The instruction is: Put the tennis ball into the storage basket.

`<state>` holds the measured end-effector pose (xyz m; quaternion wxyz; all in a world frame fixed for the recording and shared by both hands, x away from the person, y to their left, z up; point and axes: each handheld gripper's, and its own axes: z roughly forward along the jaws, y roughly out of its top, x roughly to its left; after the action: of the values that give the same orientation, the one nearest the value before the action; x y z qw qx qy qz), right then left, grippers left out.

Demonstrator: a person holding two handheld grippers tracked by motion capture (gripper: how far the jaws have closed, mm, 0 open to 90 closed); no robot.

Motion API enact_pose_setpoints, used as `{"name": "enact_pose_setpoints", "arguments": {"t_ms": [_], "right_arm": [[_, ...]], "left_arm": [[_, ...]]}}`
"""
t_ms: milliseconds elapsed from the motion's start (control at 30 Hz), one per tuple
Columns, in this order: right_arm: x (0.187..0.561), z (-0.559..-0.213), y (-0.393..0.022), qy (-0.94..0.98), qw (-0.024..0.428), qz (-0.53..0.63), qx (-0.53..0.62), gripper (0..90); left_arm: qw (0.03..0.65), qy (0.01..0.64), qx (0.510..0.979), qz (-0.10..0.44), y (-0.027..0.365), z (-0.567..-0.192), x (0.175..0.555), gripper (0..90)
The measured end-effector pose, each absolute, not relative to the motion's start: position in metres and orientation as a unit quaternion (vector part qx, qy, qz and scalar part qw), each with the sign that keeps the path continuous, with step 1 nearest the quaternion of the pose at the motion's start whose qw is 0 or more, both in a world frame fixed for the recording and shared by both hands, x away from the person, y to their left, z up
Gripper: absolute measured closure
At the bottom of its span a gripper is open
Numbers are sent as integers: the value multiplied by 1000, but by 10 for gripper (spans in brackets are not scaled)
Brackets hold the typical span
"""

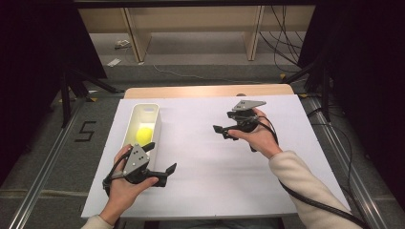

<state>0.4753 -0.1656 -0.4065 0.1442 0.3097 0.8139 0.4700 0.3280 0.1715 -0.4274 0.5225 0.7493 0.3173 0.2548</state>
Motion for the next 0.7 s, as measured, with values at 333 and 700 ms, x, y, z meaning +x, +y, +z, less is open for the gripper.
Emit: {"name": "enact_pose_setpoints", "arguments": {"t_ms": [333,700], "right_arm": [[465,-410,-191,805,150,474,324,178],[454,-413,-216,797,155,476,338,178]], "left_arm": [[525,319,748,253,173,-428,331,10],[527,318,748,249,171,-429,333,11]]}}
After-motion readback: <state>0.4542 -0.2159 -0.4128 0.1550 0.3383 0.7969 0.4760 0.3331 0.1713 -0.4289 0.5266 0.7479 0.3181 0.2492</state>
